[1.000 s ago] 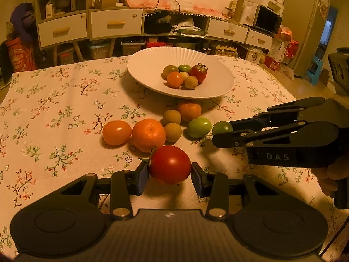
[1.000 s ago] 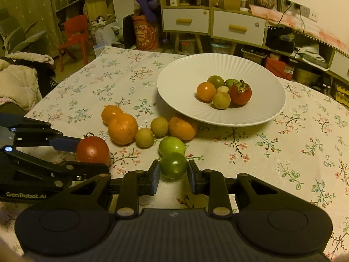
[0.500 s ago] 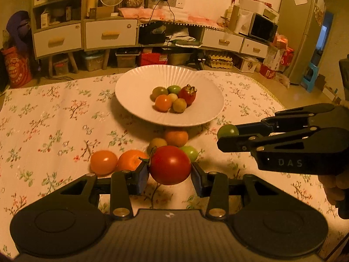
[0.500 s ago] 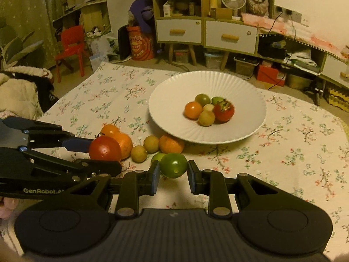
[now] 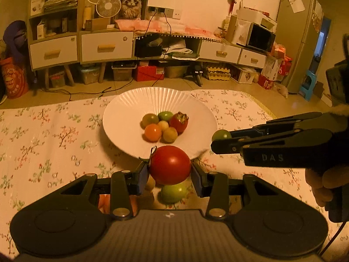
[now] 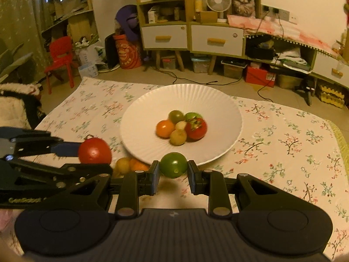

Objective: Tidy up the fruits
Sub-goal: 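Carry the red and dark green tomatoes with both tools over the plate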

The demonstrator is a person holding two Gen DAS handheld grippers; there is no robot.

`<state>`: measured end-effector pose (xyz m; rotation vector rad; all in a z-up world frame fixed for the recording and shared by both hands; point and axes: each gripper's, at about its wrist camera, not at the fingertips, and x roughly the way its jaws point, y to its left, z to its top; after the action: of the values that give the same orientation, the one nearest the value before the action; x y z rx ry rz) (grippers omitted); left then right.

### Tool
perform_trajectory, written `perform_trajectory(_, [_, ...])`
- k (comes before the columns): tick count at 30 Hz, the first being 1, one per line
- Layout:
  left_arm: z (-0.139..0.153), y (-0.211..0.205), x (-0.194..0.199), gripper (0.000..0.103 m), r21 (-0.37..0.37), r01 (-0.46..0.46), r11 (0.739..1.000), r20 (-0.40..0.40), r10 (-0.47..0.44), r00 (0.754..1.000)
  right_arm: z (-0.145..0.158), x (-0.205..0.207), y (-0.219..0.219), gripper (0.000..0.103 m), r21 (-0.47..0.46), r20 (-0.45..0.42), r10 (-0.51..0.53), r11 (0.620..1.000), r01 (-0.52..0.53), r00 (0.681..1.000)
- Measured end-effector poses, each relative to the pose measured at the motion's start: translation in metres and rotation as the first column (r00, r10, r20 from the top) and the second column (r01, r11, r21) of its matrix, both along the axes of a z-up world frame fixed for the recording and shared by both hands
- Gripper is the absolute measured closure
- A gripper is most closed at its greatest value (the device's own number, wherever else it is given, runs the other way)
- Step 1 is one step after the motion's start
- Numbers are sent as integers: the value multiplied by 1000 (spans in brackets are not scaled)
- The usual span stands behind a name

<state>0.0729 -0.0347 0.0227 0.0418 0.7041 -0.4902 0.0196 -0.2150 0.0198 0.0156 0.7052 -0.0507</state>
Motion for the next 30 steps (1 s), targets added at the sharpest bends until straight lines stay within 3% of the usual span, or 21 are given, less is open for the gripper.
perform_trajectory(3, [-1, -4, 10, 68, 12, -7, 1000, 0, 7, 1000, 0, 6, -9, 79, 22, 0, -17, 1000, 17, 1000])
perform_trajectory(30, [-15, -7, 91, 68, 140, -89, 986, 22, 86, 996, -13, 32, -18, 79, -80, -17, 0, 997, -1, 1000])
